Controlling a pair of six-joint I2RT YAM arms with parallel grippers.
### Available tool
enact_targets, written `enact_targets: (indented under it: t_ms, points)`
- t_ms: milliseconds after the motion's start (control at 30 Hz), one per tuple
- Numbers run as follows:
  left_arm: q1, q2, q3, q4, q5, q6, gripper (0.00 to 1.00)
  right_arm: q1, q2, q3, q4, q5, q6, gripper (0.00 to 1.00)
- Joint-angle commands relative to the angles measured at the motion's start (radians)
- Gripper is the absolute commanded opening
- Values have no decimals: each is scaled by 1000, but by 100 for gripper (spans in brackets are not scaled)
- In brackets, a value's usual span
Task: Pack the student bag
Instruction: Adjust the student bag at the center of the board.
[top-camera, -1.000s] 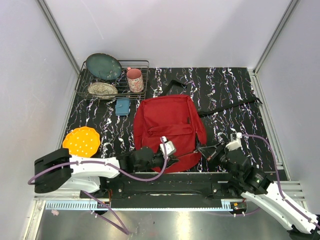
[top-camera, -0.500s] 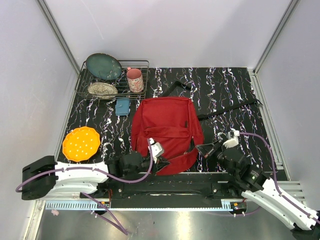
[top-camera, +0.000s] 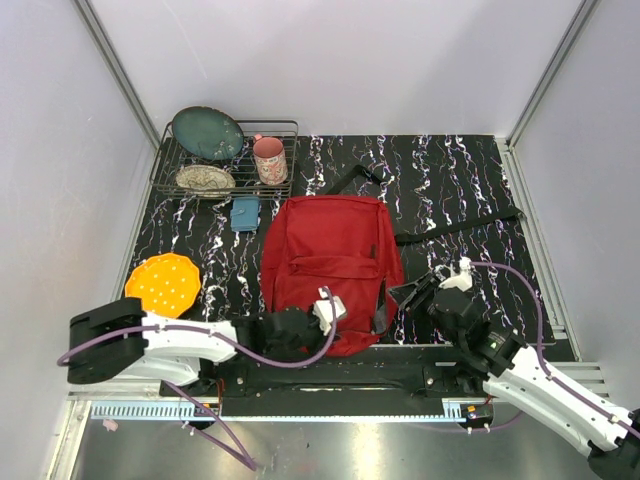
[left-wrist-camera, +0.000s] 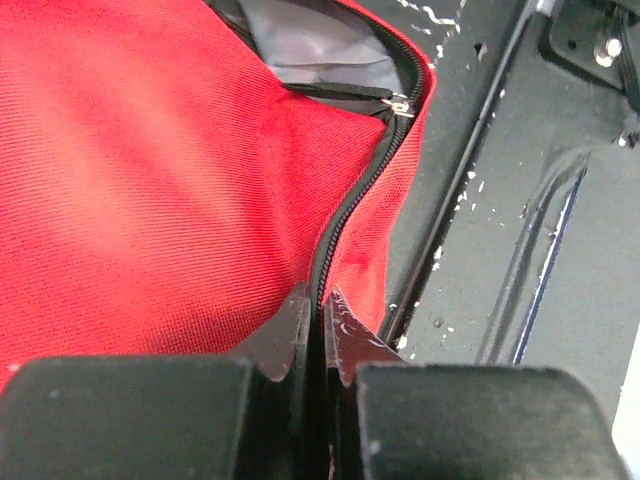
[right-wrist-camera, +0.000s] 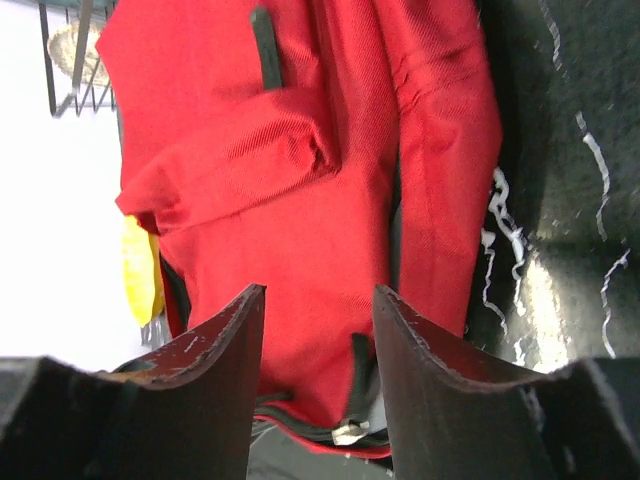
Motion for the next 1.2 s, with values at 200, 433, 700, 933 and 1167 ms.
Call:
enact_targets:
  t_ms: [200, 433, 700, 933, 1167]
  points:
    - [-170, 327, 98, 102, -99, 2, 0, -2, 58, -37, 36, -249, 54, 53]
    - [-186, 357, 92, 148, -139, -30, 0, -2, 162, 3, -91, -272, 6, 52]
    - [-186, 353, 56, 164, -165, -52, 0, -2, 116, 2, -200, -257, -12, 51]
    - [-186, 355, 58, 174, -167, -52, 0, -4, 121, -70, -45, -327, 20, 40]
    - [-187, 353, 66, 180, -162, -58, 0, -4, 213, -60, -13, -318, 16, 30]
